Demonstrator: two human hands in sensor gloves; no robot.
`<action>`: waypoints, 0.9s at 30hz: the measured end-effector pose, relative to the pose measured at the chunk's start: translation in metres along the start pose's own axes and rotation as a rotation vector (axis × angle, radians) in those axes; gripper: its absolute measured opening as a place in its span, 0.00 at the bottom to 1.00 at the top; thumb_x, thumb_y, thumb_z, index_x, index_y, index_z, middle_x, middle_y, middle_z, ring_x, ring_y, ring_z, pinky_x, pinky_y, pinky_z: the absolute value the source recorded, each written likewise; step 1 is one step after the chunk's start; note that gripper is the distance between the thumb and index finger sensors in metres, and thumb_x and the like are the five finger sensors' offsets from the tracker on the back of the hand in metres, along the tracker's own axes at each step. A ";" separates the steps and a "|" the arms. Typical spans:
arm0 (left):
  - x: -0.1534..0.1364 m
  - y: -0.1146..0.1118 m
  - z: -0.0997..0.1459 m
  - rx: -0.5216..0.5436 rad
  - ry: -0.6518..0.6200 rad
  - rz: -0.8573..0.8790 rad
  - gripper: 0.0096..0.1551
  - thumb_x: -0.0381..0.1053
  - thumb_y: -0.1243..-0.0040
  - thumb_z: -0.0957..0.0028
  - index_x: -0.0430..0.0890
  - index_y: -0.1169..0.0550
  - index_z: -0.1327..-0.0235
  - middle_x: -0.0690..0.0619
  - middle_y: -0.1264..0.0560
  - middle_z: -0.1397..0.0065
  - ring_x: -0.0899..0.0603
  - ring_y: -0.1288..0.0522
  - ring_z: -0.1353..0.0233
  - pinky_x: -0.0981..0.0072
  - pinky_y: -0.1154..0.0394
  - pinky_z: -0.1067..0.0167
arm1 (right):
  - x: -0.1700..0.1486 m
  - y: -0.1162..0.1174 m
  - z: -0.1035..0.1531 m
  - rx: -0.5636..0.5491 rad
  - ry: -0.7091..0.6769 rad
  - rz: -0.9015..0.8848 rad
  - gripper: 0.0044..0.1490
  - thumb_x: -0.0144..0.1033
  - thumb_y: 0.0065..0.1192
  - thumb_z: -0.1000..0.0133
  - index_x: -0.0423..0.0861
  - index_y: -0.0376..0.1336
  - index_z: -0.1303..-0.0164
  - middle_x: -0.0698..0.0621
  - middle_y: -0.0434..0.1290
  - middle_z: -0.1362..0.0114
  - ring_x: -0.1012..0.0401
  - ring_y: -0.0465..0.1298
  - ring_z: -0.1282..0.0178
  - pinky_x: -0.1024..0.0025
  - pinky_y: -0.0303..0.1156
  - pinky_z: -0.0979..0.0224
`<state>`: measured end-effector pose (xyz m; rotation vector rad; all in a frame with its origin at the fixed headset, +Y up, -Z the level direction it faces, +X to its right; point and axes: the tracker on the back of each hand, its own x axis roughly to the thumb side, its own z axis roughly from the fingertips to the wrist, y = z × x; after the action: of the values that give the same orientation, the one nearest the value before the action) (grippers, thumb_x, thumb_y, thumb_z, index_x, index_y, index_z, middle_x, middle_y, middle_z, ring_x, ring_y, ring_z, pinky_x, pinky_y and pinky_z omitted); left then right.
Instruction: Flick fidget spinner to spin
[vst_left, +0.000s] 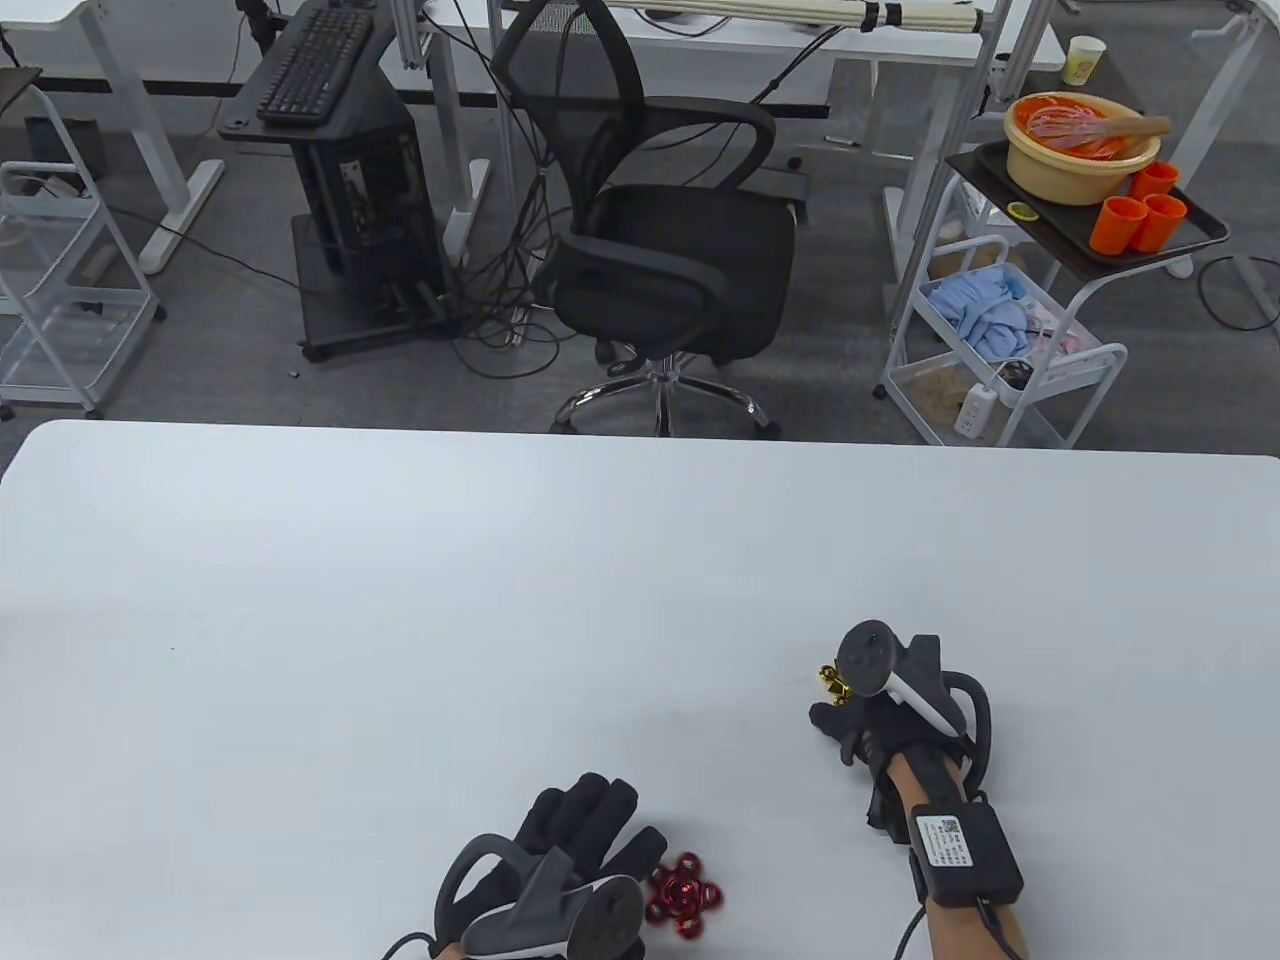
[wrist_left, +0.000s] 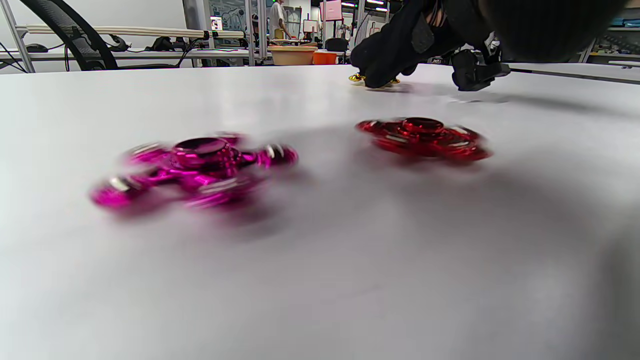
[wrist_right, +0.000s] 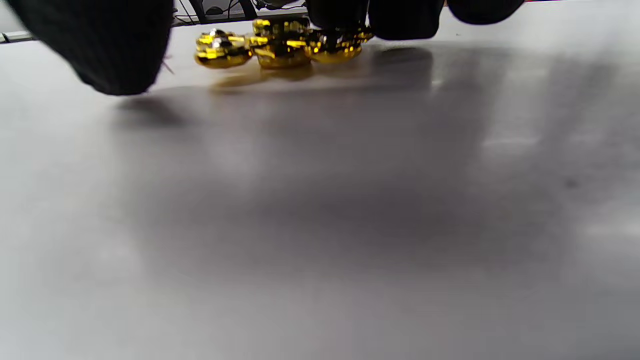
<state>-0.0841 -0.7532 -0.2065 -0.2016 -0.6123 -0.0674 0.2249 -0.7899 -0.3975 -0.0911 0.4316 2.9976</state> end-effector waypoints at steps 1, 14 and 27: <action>0.000 0.000 0.000 -0.001 0.000 0.002 0.50 0.73 0.47 0.60 0.57 0.50 0.29 0.44 0.67 0.20 0.34 0.64 0.19 0.35 0.59 0.24 | 0.001 0.000 0.000 0.001 0.001 0.011 0.55 0.56 0.63 0.51 0.44 0.40 0.25 0.39 0.47 0.18 0.34 0.52 0.22 0.33 0.51 0.22; 0.005 0.003 0.003 0.017 0.003 -0.032 0.49 0.73 0.47 0.60 0.57 0.49 0.29 0.44 0.67 0.19 0.34 0.64 0.19 0.35 0.59 0.24 | -0.001 -0.006 0.012 -0.138 -0.090 -0.055 0.59 0.55 0.76 0.59 0.40 0.48 0.28 0.35 0.57 0.26 0.38 0.62 0.31 0.37 0.61 0.28; 0.006 0.000 -0.001 0.006 0.006 -0.038 0.49 0.72 0.47 0.60 0.57 0.49 0.29 0.45 0.67 0.19 0.34 0.65 0.19 0.34 0.59 0.24 | 0.052 0.023 0.133 -0.089 -0.573 0.049 0.59 0.53 0.75 0.57 0.40 0.47 0.27 0.36 0.56 0.24 0.37 0.61 0.29 0.36 0.60 0.27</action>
<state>-0.0790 -0.7531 -0.2039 -0.1845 -0.6099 -0.1027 0.1644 -0.7685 -0.2678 0.7570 0.2350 2.8977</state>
